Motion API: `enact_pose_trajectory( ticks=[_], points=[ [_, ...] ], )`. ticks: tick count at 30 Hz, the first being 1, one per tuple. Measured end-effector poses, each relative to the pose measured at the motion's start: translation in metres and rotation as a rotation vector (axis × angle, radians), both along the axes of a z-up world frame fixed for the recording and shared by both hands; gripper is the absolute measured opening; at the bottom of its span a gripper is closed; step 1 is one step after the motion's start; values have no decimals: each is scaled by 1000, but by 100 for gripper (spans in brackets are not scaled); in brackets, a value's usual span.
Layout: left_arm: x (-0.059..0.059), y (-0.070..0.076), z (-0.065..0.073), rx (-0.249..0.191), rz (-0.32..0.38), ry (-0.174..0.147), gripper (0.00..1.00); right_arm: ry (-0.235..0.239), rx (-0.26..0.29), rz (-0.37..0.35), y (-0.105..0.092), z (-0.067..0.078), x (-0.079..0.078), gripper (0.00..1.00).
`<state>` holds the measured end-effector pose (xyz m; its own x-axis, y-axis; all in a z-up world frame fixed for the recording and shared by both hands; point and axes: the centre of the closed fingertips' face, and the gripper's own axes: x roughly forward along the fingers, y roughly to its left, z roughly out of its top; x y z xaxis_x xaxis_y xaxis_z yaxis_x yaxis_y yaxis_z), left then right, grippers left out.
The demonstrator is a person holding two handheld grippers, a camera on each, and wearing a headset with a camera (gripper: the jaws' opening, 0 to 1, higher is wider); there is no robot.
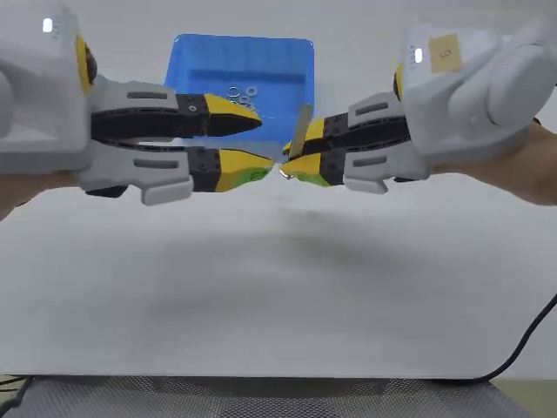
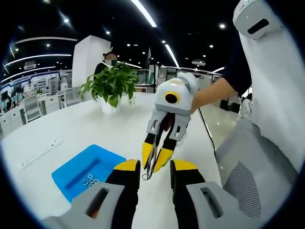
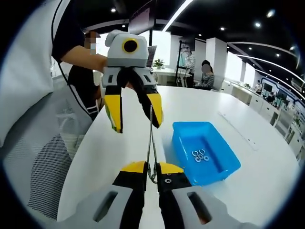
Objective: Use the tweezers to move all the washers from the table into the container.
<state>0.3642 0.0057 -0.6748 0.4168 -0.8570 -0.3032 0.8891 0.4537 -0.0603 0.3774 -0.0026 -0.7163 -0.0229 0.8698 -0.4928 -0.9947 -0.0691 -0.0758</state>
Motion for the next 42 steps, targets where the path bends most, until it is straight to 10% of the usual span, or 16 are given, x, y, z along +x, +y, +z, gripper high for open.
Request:
enact_pose_trajectory(
  ticks=[13, 15, 23, 42],
  points=[
    [-18, 37, 8, -81, 148, 73, 57, -113, -8, -13, 13, 36, 32, 9],
    [-23, 40, 4, -89, 156, 125, 55, -125, -9, -11, 16, 41, 40, 9],
    [-30, 48, 6, -128, 176, 130, 70, -116, 33, -51, 32, 49, 78, 9],
    [-28, 66, -3, -93, 254, 142, 96, -26, -51, -64, 54, -42, 113, 9]
  ],
)
